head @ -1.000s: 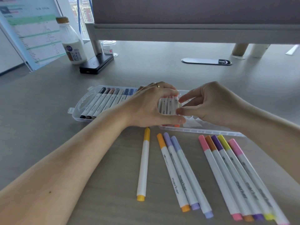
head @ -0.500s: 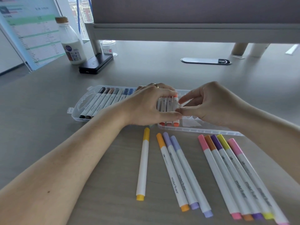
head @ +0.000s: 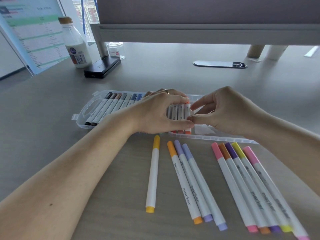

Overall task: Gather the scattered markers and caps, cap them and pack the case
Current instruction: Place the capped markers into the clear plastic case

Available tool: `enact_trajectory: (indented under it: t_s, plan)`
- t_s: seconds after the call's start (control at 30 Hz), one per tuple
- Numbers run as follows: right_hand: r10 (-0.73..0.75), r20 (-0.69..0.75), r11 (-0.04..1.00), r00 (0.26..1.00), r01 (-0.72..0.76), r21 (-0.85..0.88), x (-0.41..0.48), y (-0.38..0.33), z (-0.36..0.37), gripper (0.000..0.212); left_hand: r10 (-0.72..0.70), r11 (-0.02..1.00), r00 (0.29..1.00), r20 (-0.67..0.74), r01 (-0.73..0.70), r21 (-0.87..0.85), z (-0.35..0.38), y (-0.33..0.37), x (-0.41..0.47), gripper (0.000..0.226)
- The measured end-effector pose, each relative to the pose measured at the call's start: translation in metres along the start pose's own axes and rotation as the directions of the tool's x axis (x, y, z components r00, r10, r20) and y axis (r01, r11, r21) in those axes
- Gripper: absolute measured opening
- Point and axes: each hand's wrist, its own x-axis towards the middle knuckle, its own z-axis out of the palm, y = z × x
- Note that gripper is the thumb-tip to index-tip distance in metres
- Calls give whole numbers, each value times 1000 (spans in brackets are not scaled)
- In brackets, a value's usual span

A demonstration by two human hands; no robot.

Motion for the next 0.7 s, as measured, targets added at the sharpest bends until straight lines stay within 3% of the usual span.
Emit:
enact_trajectory:
  t_s: [0.2, 0.4, 0.47, 0.7]
  plan:
    - [-13, 6, 1000, 1000, 13, 0, -2, -2, -2, 39, 18, 1000, 1000, -10, -18, -10, 0, -1, 0, 100]
    - [-40, -39, 999, 998, 40, 3, -15, -12, -15, 24, 20, 1000, 1000, -19, -20, 10, 3, -2, 1, 91]
    - [-34, 6, 998, 999, 35, -62, -24, -16, -21, 22, 23, 1000, 999, -23, -23, 17, 4, -2, 1, 88]
    - [65, 261, 924, 963, 40, -381, -73, -28, -46, 44, 14, 1000, 999, -50, -13, 13, 5, 0, -1, 88]
